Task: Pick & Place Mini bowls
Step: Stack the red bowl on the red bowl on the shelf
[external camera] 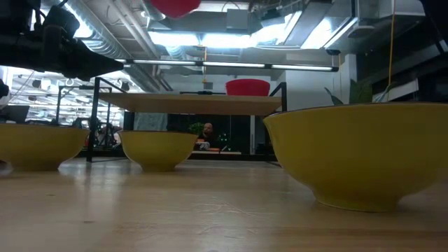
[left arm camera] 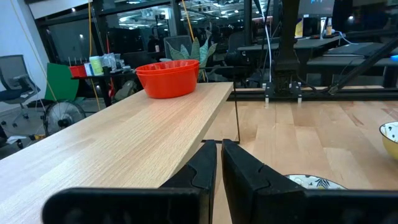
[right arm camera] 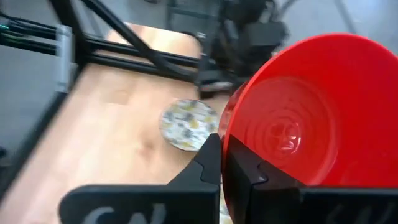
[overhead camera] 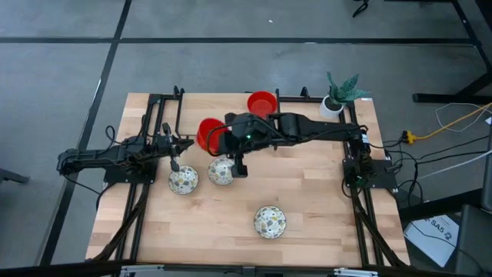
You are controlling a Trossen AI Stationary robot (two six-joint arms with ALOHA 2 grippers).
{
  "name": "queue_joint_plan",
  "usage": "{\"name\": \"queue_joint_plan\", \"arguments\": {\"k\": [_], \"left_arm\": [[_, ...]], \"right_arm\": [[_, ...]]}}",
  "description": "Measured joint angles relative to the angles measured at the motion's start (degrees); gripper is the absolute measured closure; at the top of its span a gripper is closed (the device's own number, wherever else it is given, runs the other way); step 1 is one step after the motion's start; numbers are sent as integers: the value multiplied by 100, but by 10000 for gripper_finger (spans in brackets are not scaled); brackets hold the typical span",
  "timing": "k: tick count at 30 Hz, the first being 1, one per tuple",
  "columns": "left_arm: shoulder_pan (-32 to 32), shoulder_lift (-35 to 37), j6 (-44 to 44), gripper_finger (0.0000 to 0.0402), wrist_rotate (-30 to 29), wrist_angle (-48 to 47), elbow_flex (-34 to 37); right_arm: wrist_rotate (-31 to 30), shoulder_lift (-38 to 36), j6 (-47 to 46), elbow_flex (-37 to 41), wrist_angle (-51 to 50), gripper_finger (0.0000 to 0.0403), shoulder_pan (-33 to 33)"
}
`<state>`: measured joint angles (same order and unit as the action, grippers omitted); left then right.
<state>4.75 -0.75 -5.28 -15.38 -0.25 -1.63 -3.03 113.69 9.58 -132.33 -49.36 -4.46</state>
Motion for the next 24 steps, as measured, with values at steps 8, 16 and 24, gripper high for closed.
{"name": "queue_joint_plan", "arguments": {"k": [8, 16, 24], "left_arm": [[-1, 1, 0, 382, 1, 1, -1], [-2, 0, 0, 382, 2, 2, -2], [0, 2, 0, 382, 2, 0, 0]], "right_arm": [[-1136, 0, 166, -2, -321, 395, 210], [-1755, 0, 179, -2, -678, 395, 480], [-2344, 0, 305, -2, -1144, 395, 784]]}}
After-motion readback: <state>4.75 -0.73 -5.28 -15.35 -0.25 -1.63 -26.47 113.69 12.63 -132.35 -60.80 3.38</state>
